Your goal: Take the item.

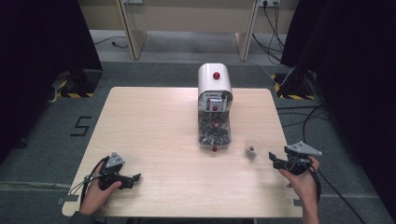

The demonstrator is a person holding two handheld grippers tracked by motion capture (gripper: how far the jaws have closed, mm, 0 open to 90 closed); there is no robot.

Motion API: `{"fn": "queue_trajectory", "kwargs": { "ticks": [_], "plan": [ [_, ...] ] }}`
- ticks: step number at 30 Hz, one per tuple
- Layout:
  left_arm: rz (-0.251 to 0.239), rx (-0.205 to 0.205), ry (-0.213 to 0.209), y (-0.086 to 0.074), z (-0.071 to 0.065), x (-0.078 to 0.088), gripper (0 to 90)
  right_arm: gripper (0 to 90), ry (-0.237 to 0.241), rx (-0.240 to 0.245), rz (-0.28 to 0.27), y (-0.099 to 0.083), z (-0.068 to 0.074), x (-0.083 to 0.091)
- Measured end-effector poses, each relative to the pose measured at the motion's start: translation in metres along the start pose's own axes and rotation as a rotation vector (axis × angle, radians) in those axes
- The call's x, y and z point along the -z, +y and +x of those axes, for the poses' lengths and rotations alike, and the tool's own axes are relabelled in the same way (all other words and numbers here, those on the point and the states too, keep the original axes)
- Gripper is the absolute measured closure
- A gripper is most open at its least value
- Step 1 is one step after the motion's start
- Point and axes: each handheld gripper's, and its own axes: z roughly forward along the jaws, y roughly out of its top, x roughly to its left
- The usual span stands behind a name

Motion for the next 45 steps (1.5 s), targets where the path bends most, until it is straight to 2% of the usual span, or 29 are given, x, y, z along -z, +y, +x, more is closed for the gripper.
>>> {"fn": "queue_trajectory", "kwargs": {
  "ticks": [3, 8, 11, 25, 36, 45],
  "plan": [
    [0.0, -0.001, 0.0, 0.0, 0.0, 0.0, 0.0, 31.1, 0.036, 0.0, -0.001, -0.012, 0.007, -0.001],
    [0.0, -0.001, 0.001, 0.0, 0.0, 0.0, 0.0, 31.0, 0.048, 0.017, 0.001, -0.016, 0.014, 0.0],
    [0.0, 0.0, 0.0, 0.0, 0.0, 0.0, 0.0, 31.0, 0.061, 0.033, 0.04, -0.024, 0.019, -0.005],
    [0.0, -0.001, 0.002, 0.0, 0.0, 0.0, 0.0, 26.9, 0.069, 0.014, 0.061, -0.043, 0.022, 0.003],
    [0.001, -0.001, 0.003, 0.0, 0.0, 0.0, 0.0, 26.8, 0.094, 0.043, 0.109, -0.06, 0.035, 0.002],
    [0.0, -0.001, 0.002, 0.0, 0.0, 0.0, 0.0, 24.8, 0.106, 0.043, 0.11, -0.069, 0.045, 0.012]
  ]
}}
